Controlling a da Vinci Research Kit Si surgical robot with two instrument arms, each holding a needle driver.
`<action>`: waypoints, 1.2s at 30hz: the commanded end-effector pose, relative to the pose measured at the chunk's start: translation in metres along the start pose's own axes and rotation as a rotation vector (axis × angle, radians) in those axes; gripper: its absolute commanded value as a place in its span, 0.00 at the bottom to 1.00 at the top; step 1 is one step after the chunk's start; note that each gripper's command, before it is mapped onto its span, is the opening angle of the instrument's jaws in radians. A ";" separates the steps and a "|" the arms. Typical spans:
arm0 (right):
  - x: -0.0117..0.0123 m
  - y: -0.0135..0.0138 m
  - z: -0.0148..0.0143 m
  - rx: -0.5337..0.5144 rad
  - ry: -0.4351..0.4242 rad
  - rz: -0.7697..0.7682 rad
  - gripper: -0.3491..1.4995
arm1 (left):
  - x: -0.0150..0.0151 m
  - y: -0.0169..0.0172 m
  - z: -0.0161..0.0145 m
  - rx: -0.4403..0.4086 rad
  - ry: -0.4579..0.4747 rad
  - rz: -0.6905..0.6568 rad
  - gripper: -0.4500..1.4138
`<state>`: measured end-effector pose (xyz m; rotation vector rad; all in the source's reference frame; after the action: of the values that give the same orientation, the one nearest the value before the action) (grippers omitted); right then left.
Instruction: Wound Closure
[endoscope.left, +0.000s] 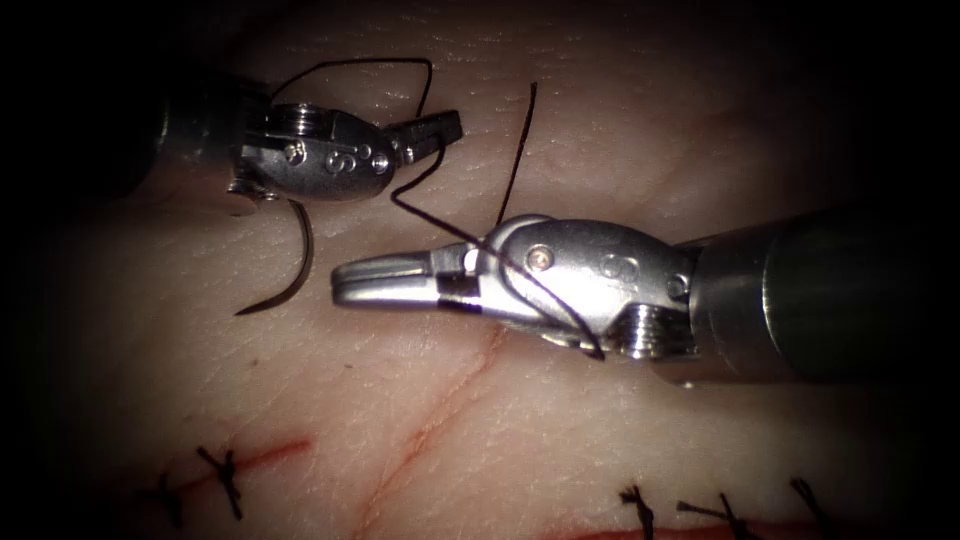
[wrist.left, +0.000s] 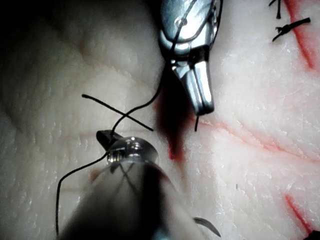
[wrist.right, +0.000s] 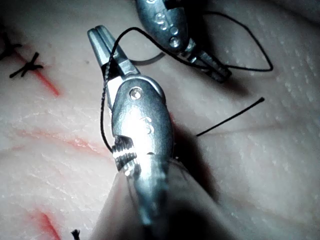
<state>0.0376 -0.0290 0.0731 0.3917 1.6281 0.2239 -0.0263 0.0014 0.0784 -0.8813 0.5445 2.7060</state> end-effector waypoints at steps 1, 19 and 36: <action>-0.0002 -0.0002 0.0008 0.000 0.009 -0.001 0.00 | 0.0000 0.0006 0.0007 0.004 -0.004 0.001 0.00; 0.0028 0.0027 0.0010 -0.205 0.032 -0.058 0.51 | -0.0003 0.0034 -0.0001 0.018 -0.017 -0.008 0.00; 0.0017 0.0055 -0.0018 -0.496 -0.233 -0.065 0.77 | 0.0010 0.0052 -0.0069 0.116 -0.042 0.126 0.00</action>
<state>0.0356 -0.0228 0.0733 -0.0191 1.2849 0.5006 -0.0249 -0.0061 0.0730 -0.7750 0.7783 2.7708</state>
